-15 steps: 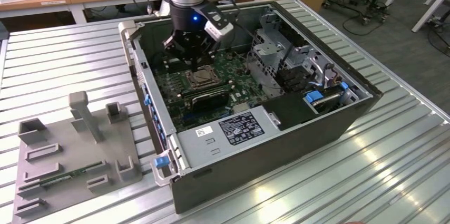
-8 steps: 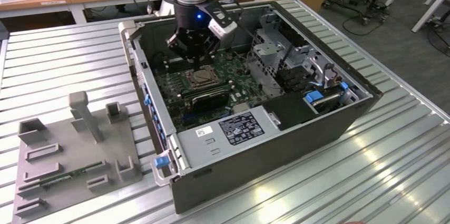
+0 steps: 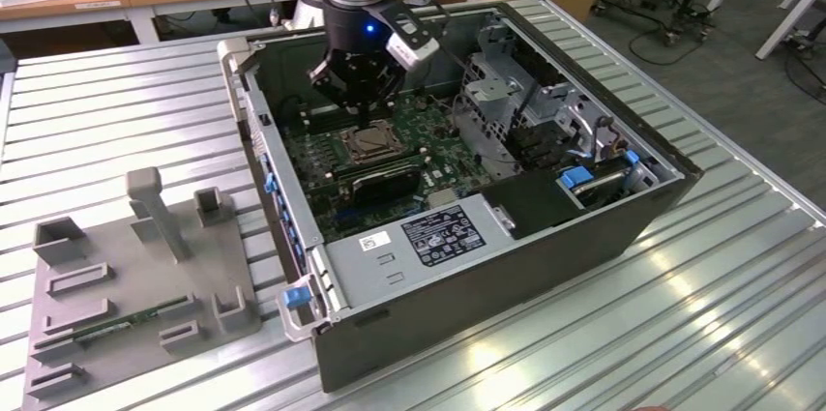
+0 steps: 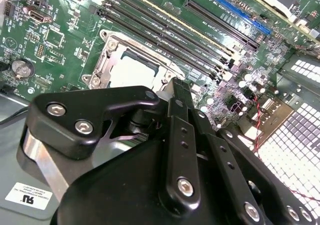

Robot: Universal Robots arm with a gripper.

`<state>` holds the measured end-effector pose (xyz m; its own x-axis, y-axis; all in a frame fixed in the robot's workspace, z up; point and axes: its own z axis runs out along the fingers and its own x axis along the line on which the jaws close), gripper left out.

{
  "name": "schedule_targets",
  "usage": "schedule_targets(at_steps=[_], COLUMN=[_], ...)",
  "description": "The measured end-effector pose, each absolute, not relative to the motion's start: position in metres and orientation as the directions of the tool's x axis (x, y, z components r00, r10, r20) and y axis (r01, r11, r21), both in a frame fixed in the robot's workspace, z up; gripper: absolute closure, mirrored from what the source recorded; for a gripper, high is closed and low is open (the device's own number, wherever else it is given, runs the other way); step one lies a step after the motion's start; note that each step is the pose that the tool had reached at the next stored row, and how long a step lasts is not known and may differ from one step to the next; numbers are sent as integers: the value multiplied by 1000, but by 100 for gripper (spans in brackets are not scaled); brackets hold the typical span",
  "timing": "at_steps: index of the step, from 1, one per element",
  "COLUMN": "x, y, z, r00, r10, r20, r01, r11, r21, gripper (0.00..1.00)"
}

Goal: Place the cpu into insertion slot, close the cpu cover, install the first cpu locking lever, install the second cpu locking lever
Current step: 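Install the second cpu locking lever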

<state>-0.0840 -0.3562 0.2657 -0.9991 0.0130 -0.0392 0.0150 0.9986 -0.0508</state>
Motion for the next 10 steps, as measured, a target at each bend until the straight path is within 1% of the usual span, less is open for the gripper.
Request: schedule_targets(at_steps=[4,6,10], x=[-84,-84,-83], y=[-356,-356,-357], z=[266,266,265], r00=[-999,-999,-1000], r10=[13,13,13], r20=[-39,-34,6], r01=[15,14,13], r11=[999,999,999], r21=[-51,-50,-45], gripper=[89,89,89])
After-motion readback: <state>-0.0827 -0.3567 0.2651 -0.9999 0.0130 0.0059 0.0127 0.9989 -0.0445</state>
